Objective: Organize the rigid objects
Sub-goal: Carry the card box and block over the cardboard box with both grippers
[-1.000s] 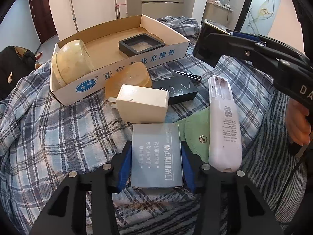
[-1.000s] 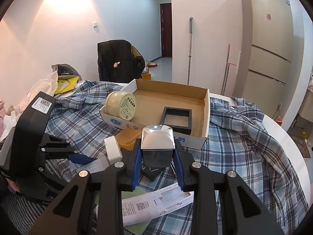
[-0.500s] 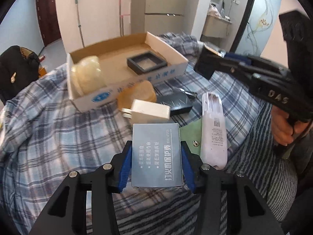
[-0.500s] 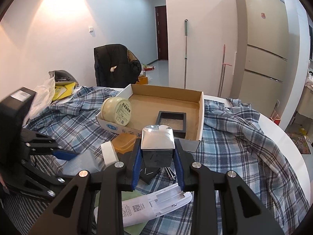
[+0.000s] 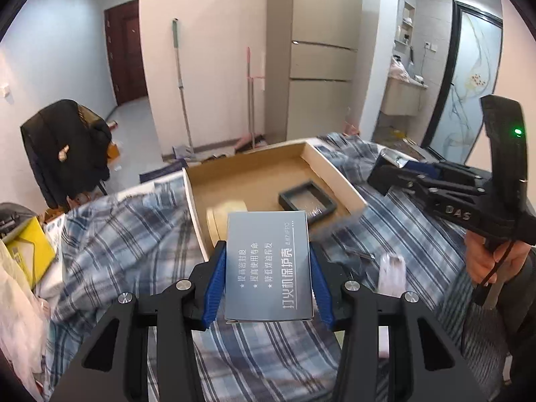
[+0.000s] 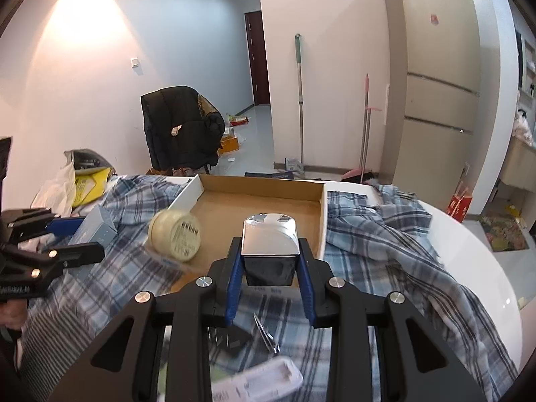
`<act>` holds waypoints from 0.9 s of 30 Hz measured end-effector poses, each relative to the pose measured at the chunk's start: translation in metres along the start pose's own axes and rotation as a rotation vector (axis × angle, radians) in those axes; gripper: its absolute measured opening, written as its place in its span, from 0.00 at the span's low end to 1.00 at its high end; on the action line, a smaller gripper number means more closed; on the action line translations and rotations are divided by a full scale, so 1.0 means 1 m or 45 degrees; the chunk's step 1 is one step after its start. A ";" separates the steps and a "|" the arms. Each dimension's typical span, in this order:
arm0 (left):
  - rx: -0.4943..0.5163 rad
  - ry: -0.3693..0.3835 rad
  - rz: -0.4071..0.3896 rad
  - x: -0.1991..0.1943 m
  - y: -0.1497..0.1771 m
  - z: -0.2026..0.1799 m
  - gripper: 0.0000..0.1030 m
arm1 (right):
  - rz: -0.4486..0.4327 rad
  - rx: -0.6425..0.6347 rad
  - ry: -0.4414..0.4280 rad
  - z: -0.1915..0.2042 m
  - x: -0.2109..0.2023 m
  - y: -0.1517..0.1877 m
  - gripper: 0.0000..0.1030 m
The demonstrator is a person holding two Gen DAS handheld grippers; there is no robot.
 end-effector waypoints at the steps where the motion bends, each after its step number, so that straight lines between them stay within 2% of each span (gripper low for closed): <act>1: -0.008 -0.015 -0.005 0.003 -0.003 0.003 0.47 | 0.016 0.011 -0.002 0.000 0.008 -0.002 0.28; 7: -0.055 -0.032 0.001 0.025 -0.007 0.011 0.47 | 0.132 0.112 0.020 -0.008 0.072 0.000 0.28; 12: -0.082 -0.037 -0.002 0.036 -0.011 0.017 0.47 | 0.223 0.127 0.045 -0.010 0.110 0.009 0.28; 17: -0.099 -0.027 -0.018 0.042 -0.015 0.019 0.47 | 0.275 0.171 0.026 -0.012 0.122 0.016 0.28; 22: -0.099 -0.029 -0.020 0.048 -0.021 0.016 0.47 | 0.262 0.151 0.045 -0.014 0.126 0.018 0.28; 23: -0.097 -0.029 -0.021 0.049 -0.022 0.015 0.47 | 0.252 0.159 0.048 -0.016 0.126 0.018 0.30; 25: -0.093 -0.038 -0.023 0.050 -0.023 0.014 0.47 | 0.233 0.160 0.052 -0.018 0.123 0.015 0.44; 26: -0.091 -0.044 -0.024 0.051 -0.024 0.014 0.47 | 0.215 0.160 0.038 -0.018 0.120 0.012 0.56; 27: -0.088 -0.049 -0.025 0.051 -0.025 0.013 0.47 | 0.188 0.163 0.017 -0.018 0.114 0.008 0.60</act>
Point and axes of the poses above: each gripper's, at about its wrist camera, not at the fingertips, and x roughly the way its jaws point, z to its left, y to its underside, the point moved 8 cm from there along x, roughly the way its jaws point, and after that the axes turned 13 degrees about x, right-handed, at the moved point
